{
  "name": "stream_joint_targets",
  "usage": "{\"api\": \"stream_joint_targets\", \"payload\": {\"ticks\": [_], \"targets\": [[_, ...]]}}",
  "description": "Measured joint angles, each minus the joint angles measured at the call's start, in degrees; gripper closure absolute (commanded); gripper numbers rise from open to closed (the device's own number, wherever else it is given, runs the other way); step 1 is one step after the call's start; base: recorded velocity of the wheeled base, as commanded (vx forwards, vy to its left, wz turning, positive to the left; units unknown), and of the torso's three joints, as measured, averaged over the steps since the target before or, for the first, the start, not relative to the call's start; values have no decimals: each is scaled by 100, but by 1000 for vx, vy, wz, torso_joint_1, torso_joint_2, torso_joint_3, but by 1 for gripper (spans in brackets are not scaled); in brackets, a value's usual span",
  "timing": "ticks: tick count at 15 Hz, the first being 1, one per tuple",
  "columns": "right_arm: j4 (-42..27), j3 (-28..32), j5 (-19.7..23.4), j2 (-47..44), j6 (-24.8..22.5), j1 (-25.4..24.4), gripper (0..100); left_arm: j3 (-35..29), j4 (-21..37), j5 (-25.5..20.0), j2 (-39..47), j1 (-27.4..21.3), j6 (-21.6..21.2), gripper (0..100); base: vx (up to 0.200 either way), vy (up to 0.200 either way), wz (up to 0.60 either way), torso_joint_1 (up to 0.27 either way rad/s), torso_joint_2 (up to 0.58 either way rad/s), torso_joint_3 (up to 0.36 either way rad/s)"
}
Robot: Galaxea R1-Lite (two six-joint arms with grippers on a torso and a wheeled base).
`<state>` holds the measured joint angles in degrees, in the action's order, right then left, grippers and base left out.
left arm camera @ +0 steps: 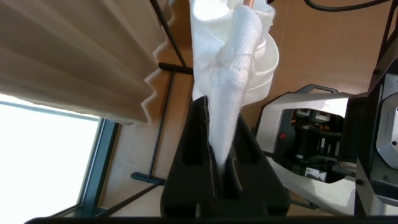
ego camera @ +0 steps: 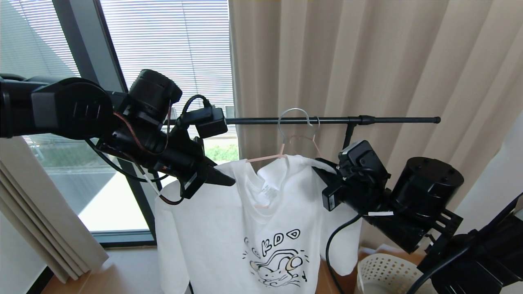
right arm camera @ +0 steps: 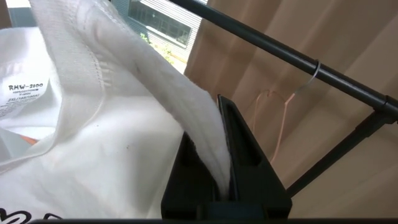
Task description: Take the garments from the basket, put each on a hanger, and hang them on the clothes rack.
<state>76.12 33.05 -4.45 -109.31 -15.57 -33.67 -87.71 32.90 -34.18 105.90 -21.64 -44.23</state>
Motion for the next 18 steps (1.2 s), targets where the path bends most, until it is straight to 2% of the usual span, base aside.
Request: {"api": "stream_joint_targets", "payload": {"ticks": [9,13,18], "targets": [[-20,-108,126,206,-13,180,0,172,-6,13,-306,152,27,100,0,0,0,0,0,0],[-206,-367,1072,468,-13,413,0,425,-15,11,-524,299,13,100,0,0,0,0,0,0],[-339,-603,1936,752,-61,738,0,657,-179,2,-764,422,16,100,0,0,0,0,0,0]]}}
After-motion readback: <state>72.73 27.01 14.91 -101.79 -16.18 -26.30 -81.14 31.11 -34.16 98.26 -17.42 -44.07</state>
